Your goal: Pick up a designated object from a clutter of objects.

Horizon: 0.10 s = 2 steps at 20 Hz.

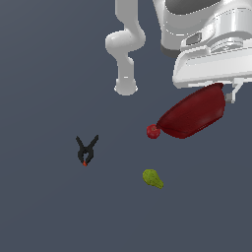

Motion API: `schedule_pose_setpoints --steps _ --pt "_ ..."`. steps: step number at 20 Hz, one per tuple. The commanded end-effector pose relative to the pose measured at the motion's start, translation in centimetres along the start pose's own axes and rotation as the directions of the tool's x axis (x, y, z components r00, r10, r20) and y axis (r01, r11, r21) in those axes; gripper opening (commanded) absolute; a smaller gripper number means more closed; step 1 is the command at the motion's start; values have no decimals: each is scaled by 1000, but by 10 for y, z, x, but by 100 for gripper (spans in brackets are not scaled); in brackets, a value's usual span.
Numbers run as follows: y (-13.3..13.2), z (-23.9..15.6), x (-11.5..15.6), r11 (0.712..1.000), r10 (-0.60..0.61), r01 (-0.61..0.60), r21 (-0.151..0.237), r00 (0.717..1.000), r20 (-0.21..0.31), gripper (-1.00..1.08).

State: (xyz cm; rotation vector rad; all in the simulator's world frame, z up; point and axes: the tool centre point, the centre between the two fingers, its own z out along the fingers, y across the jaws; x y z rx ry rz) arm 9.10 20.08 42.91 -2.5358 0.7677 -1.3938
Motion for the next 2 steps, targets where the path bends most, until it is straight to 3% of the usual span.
schedule_pose_setpoints --steps 1,2 --pt "0 0 1 1000 1 -1 1 1000 -1 -100" --pt "0 0 1 1000 1 -1 0 1000 -1 -100"
